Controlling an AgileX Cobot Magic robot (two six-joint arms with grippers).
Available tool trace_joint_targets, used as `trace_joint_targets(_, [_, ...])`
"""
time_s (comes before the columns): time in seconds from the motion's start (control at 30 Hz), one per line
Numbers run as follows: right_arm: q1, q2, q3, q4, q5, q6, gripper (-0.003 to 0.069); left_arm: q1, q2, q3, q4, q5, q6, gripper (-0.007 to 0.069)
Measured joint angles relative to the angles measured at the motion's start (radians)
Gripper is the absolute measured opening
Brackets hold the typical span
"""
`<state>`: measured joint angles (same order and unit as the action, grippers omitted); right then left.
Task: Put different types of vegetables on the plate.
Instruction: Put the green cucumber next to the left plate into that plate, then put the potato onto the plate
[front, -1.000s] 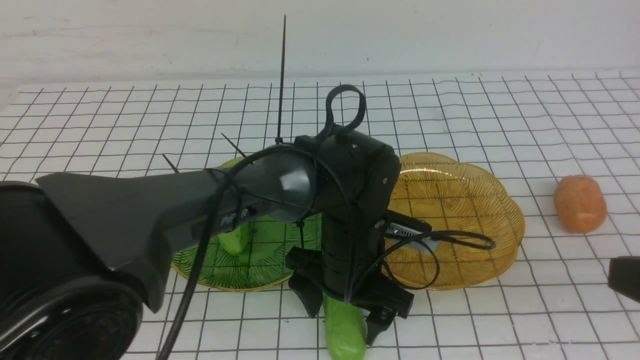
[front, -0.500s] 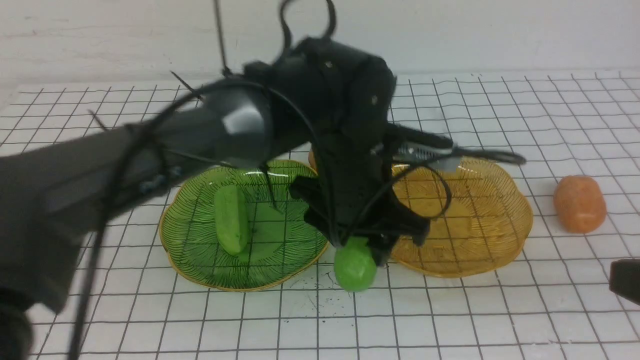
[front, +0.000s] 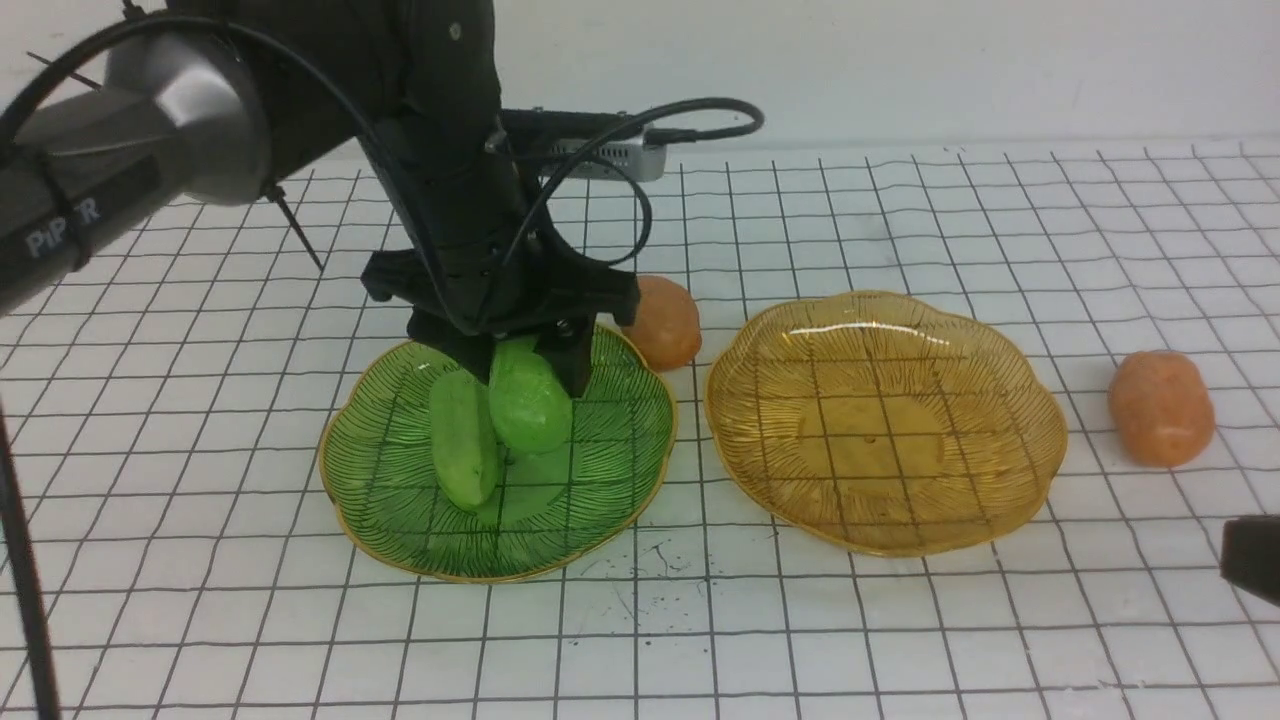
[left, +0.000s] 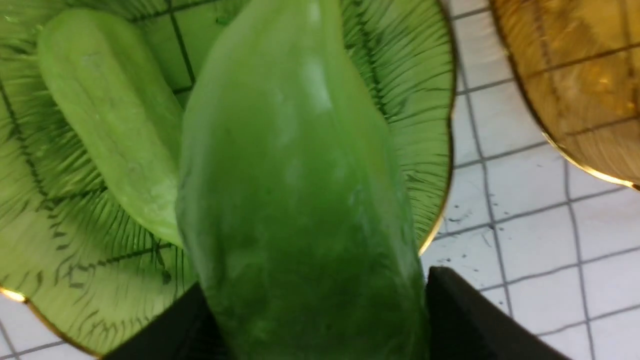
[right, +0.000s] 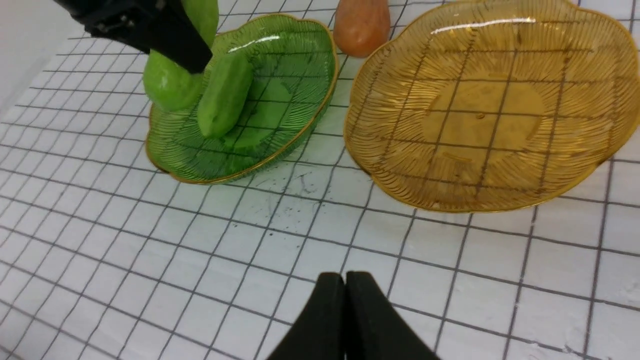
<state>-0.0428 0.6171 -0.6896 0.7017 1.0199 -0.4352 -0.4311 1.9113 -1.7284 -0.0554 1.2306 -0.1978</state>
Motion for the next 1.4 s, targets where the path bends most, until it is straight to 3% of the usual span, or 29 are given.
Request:
trace_joint_targets(0.1, [0.000, 0.017, -0.006, -0.055, -0.020, 0.066, -0.0014, 0.000, 0.027, 0.000, -0.003, -0.007, 0.000, 0.0419])
trace_joint_targets(0.2, [0.000, 0.112, -0.072, -0.249, -0.020, 0.234, -0.0014, 0.000, 0.075, 0.000, -0.010, -0.028, 0.003, 0.0419])
trace_joint_targets(0.3, [0.000, 0.212, -0.142, -0.376, -0.008, 0.324, -0.0014, 0.000, 0.097, 0.000, -0.010, -0.033, 0.003, 0.0444])
trace_joint_targets(0.33, [0.000, 0.308, -0.217, -0.480, 0.015, 0.400, -0.0014, 0.000, 0.113, 0.000, -0.008, -0.033, 0.006, 0.0491])
trace_joint_targets(0.43, [0.000, 0.476, -0.346, -0.595, 0.040, 0.470, -0.0014, 0.000, 0.122, 0.000, 0.008, -0.033, 0.008, 0.0569])
trace_joint_targets(0.63, [-0.003, 0.733, -0.518, -0.634, 0.078, 0.498, -0.0014, 0.000, 0.122, 0.000, 0.055, -0.024, 0.055, 0.0582])
trace_joint_targets(0.77, [-0.037, 0.836, -0.585, -0.630, 0.080, 0.499, -0.0014, 0.007, 0.122, 0.000, 0.042, -0.017, 0.117, 0.0491])
trace_joint_targets(0.87, [-0.124, 0.953, -0.652, -0.587, 0.079, 0.502, -0.0013, 0.013, 0.112, 0.000, 0.035, -0.009, 0.170, 0.0225])
trace_joint_targets(0.97, [-0.167, 1.033, -0.690, -0.540, 0.076, 0.500, 0.0013, 0.015, 0.084, 0.000, 0.035, -0.006, 0.179, 0.0057])
trace_joint_targets(1.07, [-0.176, 1.094, -0.709, -0.518, 0.048, 0.484, 0.0073, 0.017, 0.048, 0.000, 0.035, -0.006, 0.184, 0.0009])
trace_joint_targets(1.2, [-0.177, 1.188, -0.730, -0.494, -0.028, 0.462, 0.0273, 0.017, -0.007, 0.000, 0.034, -0.004, 0.184, -0.0008])
trace_joint_targets(1.33, [-0.177, 1.277, -0.763, -0.460, -0.074, 0.435, 0.0563, 0.017, -0.032, 0.000, 0.032, -0.003, 0.184, -0.0008])
trace_joint_targets(1.4, [-0.177, 1.301, -0.772, -0.458, -0.074, 0.435, 0.0622, 0.017, -0.035, 0.000, 0.036, -0.003, 0.184, -0.0008])
